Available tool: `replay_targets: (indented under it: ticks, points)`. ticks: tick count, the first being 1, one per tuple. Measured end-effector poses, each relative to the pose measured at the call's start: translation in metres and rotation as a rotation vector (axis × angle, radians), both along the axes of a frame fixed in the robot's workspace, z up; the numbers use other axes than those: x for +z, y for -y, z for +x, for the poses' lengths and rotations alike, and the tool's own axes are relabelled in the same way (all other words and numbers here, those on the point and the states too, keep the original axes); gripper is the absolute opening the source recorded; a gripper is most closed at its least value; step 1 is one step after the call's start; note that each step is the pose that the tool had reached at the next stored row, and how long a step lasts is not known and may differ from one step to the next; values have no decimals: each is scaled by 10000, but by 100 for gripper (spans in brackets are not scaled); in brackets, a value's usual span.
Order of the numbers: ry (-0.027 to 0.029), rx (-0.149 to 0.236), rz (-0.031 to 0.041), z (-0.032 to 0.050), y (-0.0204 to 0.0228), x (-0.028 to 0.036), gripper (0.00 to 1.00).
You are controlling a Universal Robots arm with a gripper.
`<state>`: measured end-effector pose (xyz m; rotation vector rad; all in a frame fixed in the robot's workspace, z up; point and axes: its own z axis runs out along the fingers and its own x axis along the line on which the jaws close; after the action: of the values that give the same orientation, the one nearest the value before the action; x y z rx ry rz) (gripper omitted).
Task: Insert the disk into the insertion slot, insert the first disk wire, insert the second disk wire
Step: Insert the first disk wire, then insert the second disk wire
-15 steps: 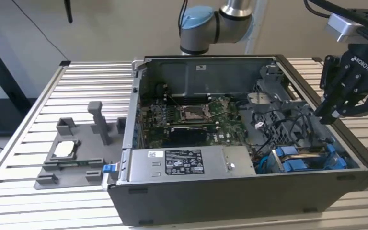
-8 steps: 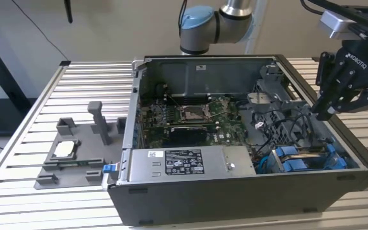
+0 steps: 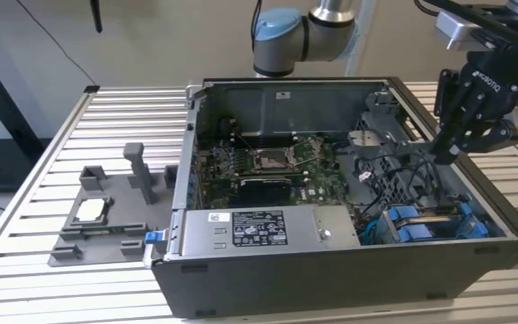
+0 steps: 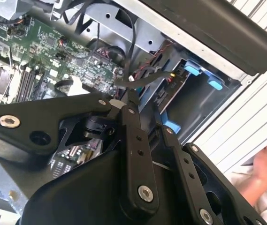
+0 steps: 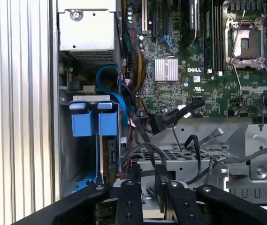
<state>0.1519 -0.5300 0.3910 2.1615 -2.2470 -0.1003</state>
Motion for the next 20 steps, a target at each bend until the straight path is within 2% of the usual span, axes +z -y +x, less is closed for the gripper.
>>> replay_targets:
  ticks: [10,14,20]
  points:
    - [109,-1,-1,-202,-77,5,27]
    - [122,0,-1,-285,-108,5,27]
    - [123,5,-39,-388,-112,5,27]
